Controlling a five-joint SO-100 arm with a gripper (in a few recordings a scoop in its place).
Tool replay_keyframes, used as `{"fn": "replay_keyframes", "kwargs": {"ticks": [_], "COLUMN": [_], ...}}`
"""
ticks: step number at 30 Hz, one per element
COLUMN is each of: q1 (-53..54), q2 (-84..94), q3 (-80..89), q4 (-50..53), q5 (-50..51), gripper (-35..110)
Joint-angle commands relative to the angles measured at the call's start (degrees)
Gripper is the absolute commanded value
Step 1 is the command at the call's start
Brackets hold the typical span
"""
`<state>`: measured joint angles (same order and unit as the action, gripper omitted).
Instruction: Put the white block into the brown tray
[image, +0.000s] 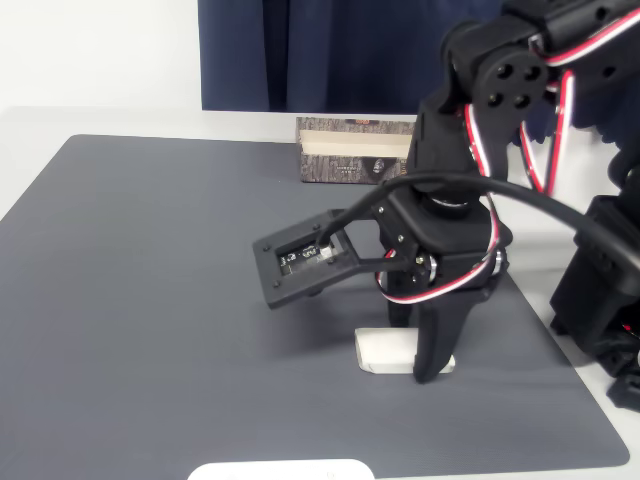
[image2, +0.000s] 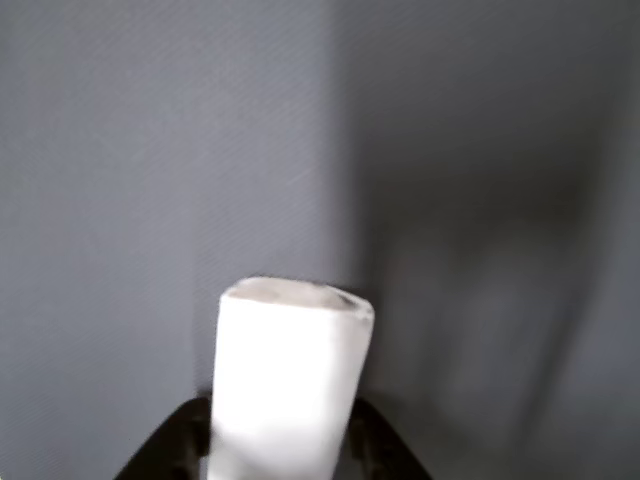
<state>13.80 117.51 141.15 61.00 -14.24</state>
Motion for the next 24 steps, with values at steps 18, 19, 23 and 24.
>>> {"fn": "replay_keyframes", "kwargs": {"ticks": [18, 19, 23, 24], "q1": [0.1, 0.2, 0.4, 0.4], "q2": [3.7, 4.6, 6.5, 6.7], "q3": [0.0, 0.2, -0.7, -1.1], "q4": [2.2, 2.4, 2.8, 2.8], "q5": [-0.5, -0.4, 0.3, 0.3], "gripper": [17, 17, 16, 16]}}
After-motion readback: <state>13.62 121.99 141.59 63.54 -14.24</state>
